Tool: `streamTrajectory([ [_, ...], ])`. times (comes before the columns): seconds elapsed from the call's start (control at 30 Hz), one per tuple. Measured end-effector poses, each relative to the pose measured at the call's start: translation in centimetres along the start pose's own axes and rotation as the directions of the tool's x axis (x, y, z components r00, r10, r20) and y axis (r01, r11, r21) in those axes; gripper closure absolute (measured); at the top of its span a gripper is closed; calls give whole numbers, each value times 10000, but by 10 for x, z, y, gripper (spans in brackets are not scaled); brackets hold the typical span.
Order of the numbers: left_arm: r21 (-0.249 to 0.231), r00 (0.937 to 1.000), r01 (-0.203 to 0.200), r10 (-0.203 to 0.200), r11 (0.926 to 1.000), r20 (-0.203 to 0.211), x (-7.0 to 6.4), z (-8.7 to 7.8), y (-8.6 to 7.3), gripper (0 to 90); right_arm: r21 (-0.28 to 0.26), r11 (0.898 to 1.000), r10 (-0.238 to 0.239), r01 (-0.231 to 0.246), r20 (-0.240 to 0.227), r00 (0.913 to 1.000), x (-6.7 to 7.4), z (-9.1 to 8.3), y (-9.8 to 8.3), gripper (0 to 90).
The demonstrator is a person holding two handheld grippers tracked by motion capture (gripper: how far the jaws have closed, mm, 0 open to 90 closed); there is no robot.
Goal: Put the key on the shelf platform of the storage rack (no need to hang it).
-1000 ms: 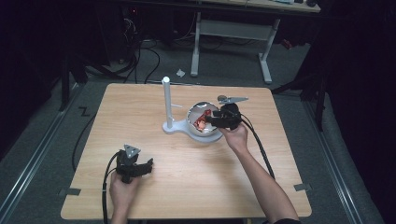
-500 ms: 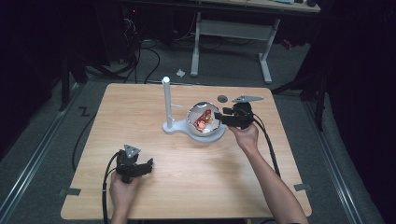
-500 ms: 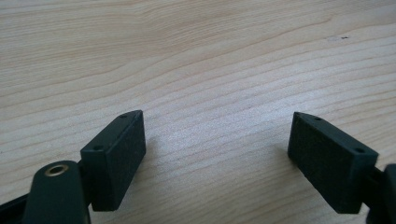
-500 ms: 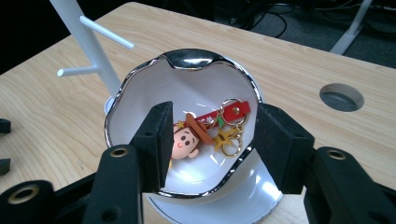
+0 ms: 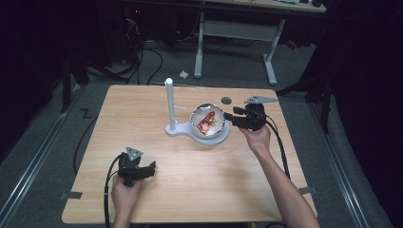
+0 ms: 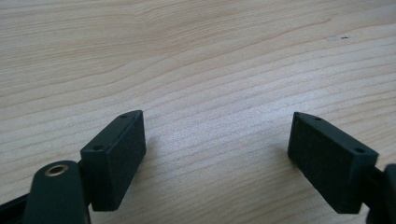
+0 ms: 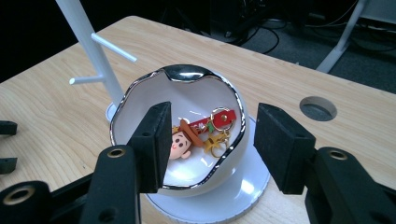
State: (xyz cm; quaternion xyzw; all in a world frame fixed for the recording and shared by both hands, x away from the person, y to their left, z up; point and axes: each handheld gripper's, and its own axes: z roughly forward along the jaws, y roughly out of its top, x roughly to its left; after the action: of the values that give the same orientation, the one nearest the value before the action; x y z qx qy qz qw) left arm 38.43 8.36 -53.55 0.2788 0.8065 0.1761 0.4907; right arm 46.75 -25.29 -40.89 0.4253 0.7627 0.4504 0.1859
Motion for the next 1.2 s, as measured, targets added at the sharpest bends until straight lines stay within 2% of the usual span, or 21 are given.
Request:
streamTrajectory([
  [0.17, 3, 10000, -26, 26, 10000, 9, 0, 0, 0, 195, -170, 9998, 136, -136, -23, 9999, -3, -8, 0, 471],
  [0.43, 7, 10000, -20, 20, 10000, 15, 0, 0, 0, 195, -229, 9997, 44, -43, 52, 10000, -5, -20, 0, 468],
  [0.8, 7, 10000, -28, 28, 10000, 12, 0, 0, 0, 195, -615, 9980, 139, -131, 134, 9998, -12, -48, -2, 460],
  [0.83, 7, 10000, -32, 32, 10000, 16, 0, 0, 0, 195, -820, 9963, 251, -240, 122, 9996, -14, -53, -4, 465],
  [1.03, -7, 10000, -9, 9, 10000, -5, 0, 0, 0, 196, -621, 9976, 342, -319, 369, 9987, -20, -63, -12, 468],
  [1.2, -1, 10000, -37, 37, 10000, 7, 0, 0, 0, 196, -810, 9958, 455, -419, 422, 9981, -23, -73, -13, 470],
])
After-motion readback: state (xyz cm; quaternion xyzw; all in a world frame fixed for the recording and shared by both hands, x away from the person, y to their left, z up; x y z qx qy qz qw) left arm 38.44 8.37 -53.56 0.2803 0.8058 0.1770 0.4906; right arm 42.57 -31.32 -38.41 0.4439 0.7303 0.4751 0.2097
